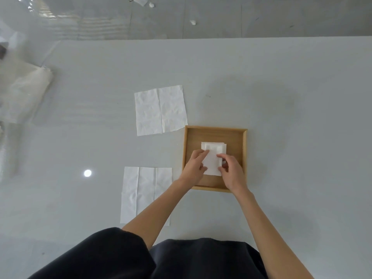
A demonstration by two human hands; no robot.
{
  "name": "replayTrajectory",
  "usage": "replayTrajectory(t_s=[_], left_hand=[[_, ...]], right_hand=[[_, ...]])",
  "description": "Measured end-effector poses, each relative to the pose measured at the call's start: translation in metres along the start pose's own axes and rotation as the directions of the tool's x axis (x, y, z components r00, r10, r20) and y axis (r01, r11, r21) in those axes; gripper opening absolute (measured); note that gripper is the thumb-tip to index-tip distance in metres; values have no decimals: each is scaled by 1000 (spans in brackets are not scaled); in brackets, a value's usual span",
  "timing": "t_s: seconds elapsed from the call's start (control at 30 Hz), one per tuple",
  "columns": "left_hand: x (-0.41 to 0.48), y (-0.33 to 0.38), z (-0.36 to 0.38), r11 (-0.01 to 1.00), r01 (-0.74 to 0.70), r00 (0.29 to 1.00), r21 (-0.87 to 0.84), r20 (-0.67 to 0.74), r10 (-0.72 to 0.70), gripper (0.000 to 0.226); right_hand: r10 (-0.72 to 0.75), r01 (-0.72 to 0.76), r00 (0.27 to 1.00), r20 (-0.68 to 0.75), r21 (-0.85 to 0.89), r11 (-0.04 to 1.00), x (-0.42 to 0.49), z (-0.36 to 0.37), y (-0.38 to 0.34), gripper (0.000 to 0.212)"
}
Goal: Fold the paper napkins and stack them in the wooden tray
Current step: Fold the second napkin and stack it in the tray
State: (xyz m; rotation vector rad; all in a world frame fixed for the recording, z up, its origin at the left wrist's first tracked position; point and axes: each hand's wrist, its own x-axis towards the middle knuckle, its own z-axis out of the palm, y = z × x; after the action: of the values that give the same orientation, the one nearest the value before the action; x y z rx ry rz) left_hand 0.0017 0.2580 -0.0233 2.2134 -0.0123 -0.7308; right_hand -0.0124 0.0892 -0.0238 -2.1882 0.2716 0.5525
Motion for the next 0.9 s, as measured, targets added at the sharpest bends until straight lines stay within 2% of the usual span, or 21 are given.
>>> replayTrajectory(t_s=[0.17,0.47,0.73,0.9], left_hand=[[6,1,3,999,-24,1000,48,3,23,64],[7,-3,6,996,-62,998,67,-18,63,63],[4,-5,8,998,-48,995,32,-89,51,68],[3,1,3,993,104,983,-63,-142,-112,70]], right_hand=[[10,-9,999,-44,5,1000,4,4,4,45],[-7,-14,992,-126,-166,986,2,13,4,48],[-46,35,994,-101,-116,993,0,16,12,51],[77,-71,985,-154,45,996,2,12,15,50]])
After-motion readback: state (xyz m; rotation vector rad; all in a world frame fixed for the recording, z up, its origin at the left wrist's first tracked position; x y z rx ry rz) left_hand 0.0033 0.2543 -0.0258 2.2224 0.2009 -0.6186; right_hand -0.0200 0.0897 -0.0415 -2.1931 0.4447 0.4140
